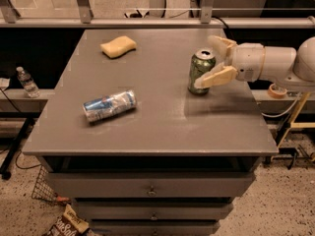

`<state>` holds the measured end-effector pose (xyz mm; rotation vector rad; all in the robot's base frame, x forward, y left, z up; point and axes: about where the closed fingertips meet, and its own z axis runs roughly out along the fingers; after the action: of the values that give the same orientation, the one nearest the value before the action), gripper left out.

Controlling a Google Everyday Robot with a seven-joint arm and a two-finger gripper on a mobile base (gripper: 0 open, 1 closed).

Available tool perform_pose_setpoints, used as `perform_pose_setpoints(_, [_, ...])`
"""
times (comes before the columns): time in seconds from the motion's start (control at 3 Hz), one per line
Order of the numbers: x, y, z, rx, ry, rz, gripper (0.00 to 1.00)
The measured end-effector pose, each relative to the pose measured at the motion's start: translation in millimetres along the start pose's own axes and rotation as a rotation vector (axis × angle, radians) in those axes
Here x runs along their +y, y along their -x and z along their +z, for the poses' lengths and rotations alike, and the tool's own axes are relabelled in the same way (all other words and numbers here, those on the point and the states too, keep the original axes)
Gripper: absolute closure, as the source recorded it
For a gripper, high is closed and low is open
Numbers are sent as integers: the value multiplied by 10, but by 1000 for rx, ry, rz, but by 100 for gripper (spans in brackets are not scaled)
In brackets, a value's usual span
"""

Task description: Place green can upright

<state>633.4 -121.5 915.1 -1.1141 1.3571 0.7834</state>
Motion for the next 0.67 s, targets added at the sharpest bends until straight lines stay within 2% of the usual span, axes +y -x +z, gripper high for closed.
perform_pose_setpoints(0.33, [-22,216,-33,142,23,-57,0])
perform_pose_setpoints(0.67, [-76,421,-280,336,5,-117,0])
